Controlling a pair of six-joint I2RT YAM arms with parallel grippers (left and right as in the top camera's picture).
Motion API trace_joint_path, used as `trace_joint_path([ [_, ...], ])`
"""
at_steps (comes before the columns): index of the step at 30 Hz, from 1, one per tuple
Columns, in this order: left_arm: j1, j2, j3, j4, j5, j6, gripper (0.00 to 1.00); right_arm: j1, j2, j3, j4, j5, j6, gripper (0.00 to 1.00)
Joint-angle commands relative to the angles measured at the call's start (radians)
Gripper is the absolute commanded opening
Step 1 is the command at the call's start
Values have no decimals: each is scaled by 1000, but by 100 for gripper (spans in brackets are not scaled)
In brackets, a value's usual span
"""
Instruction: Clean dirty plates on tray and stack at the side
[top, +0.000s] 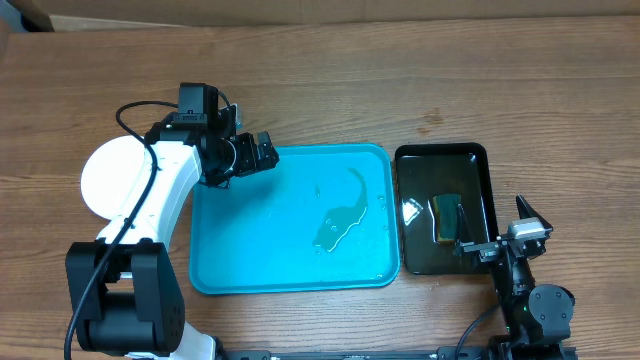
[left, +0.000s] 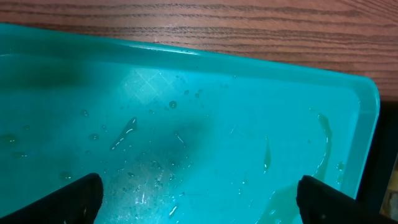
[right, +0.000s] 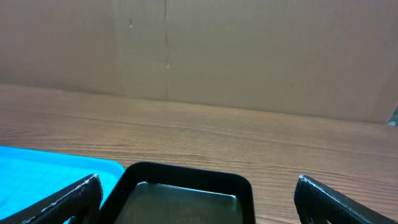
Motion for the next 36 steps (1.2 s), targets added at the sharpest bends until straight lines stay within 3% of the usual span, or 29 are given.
trace_joint_path([
  [1,-2,-26,0,1,8,19,100,-6,-10,-10,3,1,-7,100],
  [19,-2,-43,-3,2,7,19,100,-6,-10,-10,3,1,-7,100],
  [25,-2,-214,-3,4,7,19,100,-6,-10,-10,3,1,-7,100],
  [36,-2,-705,-3,4,8,19,100,-6,-10,-10,3,1,-7,100],
])
